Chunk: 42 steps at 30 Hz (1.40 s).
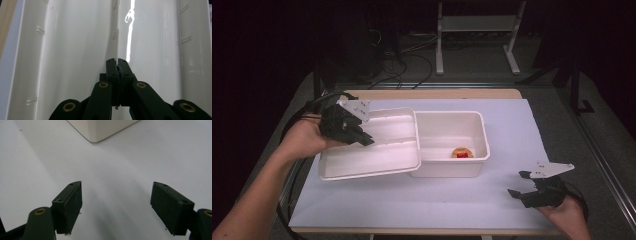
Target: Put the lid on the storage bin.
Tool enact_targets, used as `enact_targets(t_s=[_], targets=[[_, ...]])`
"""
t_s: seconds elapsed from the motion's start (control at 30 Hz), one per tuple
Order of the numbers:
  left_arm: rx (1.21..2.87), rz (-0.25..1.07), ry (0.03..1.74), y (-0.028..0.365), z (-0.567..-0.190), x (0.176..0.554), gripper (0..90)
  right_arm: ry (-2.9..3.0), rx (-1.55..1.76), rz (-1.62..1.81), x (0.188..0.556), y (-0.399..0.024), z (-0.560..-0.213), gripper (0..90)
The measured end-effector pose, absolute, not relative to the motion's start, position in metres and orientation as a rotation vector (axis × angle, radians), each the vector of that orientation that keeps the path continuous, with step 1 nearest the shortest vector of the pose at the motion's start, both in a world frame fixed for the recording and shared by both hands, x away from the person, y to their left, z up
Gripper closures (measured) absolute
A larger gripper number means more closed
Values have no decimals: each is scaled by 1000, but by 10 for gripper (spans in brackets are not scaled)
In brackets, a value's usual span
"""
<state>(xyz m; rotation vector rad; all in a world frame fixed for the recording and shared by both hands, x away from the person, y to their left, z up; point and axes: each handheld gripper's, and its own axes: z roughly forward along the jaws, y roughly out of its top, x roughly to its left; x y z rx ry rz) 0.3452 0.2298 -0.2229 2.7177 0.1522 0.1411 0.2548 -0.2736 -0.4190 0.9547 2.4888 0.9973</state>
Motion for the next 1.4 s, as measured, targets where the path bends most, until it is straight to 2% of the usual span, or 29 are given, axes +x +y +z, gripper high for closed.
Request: enact_targets(t_s=[0.83,1.4], targets=[[2716,107,118,156,-223,388,894,2485,943,1018,255,-273,-417,248],[2699,73,90,123,-237,407,894,2484,940,1029,257,-274,-417,247]])
